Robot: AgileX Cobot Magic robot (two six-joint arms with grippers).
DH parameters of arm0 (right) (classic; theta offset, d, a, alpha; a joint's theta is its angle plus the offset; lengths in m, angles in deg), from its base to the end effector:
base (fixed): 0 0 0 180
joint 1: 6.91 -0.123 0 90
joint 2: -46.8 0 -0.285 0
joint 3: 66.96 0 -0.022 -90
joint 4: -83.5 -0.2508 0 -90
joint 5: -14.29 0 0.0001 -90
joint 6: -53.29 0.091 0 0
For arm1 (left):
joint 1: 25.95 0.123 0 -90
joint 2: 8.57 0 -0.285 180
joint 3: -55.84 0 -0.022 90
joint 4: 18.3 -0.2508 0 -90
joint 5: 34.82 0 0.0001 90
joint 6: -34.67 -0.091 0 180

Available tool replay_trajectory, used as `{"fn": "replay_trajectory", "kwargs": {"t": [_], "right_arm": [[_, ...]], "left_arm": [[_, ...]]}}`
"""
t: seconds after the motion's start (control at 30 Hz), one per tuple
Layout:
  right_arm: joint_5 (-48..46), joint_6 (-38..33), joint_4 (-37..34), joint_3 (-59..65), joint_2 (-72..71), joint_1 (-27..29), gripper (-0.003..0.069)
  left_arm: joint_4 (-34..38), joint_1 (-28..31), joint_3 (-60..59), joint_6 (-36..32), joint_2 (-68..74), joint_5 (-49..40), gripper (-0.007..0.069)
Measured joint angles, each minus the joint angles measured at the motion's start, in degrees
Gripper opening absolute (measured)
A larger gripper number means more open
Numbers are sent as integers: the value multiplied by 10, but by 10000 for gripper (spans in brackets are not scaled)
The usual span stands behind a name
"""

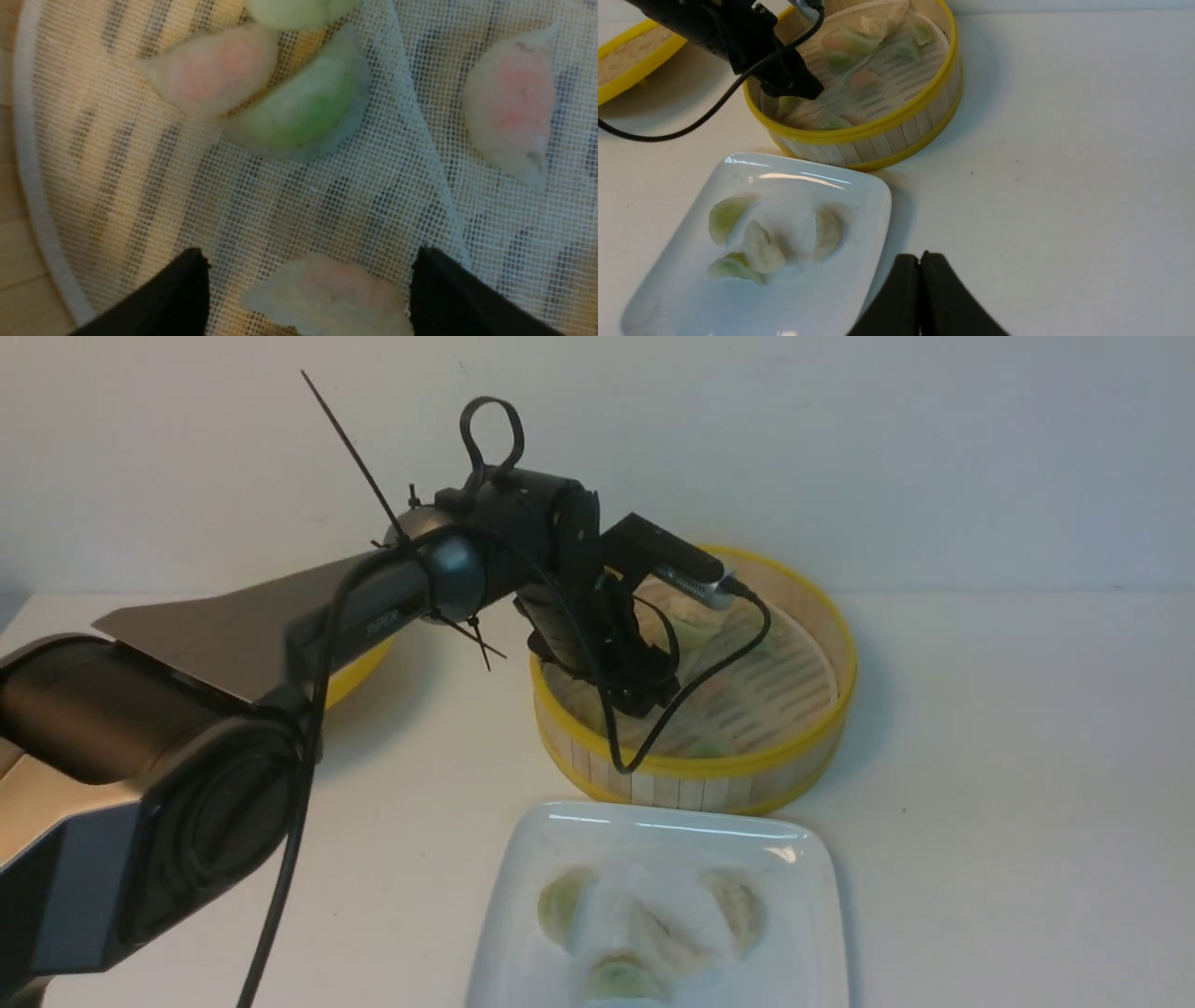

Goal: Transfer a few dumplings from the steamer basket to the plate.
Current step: Use the left arm to grab a dumpling from the steamer, then use the left arm to put the dumpling into the plate

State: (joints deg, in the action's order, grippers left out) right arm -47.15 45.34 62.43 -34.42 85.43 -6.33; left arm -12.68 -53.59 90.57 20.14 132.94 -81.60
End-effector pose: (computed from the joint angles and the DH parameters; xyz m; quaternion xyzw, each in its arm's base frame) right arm 0.0731 0.0280 0.3461 -0.0424 0.8994 0.1523 0.4075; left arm 0.4488 -0.2424 0.1678 0.3269 0.9160 -0.0683 0.2221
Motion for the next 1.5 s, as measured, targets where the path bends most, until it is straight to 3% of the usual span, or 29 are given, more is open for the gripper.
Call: {"fn": "replay_trajectory", "kwargs": {"t": [0.07,0.23,0.63,0.97,1.17,1.5], "right_arm": [[0,0,0,0,0,0,-14],[0,0,0,0,0,0,-14],[0,0,-4,0,0,0,-14],[0,0,-21,0,0,0,-14],[-1,-1,-24,0,0,0,-14],[-2,-14,-24,0,0,0,-14]], "left_arm": [[1,0,0,0,3,-1,497],[4,0,1,3,3,-2,362],[6,0,1,4,-83,-56,360],[35,0,1,4,-221,-234,360],[101,-16,-36,-21,-234,-238,360],[88,-92,-141,-23,-170,-224,360]]}}
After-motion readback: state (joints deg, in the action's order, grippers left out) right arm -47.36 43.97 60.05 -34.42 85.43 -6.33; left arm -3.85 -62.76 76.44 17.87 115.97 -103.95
